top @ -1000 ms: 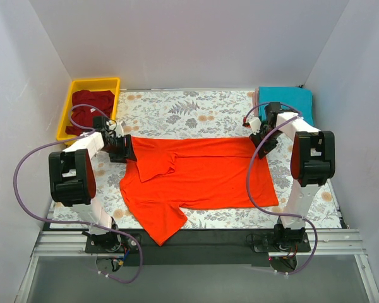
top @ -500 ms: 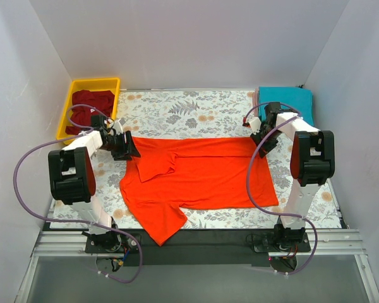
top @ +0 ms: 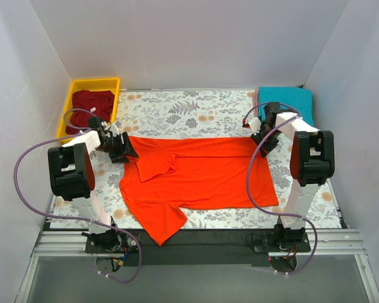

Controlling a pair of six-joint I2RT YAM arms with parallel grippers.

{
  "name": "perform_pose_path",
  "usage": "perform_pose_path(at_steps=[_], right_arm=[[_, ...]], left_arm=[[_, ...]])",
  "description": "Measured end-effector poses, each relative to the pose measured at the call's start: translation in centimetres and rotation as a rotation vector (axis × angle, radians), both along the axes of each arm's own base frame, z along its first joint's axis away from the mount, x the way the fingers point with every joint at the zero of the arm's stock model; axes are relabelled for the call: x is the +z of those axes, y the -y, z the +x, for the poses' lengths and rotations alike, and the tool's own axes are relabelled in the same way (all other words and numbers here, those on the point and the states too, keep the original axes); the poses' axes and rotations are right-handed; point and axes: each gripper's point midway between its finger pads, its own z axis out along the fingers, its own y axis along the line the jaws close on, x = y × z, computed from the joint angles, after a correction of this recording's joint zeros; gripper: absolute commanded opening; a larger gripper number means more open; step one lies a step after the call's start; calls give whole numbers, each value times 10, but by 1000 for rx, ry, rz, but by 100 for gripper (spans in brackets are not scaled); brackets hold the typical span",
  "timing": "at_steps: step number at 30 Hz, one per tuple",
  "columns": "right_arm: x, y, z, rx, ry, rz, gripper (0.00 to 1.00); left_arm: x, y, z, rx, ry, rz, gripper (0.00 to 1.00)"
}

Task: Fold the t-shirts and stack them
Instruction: Fold the tshirt

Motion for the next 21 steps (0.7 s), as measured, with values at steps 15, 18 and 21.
perform_pose_path(at_steps=[15, 18, 21], right_arm=[[0, 10, 1, -9, 3, -12, 1], [0, 12, 1, -11, 4, -10, 1], [0, 11, 1, -11, 4, -4, 1]], left_arm=[[-1, -12, 1, 49, -11, 1, 57], [-2, -13, 1, 54, -13, 1, 57], [-2, -13, 1, 54, -13, 1, 57]])
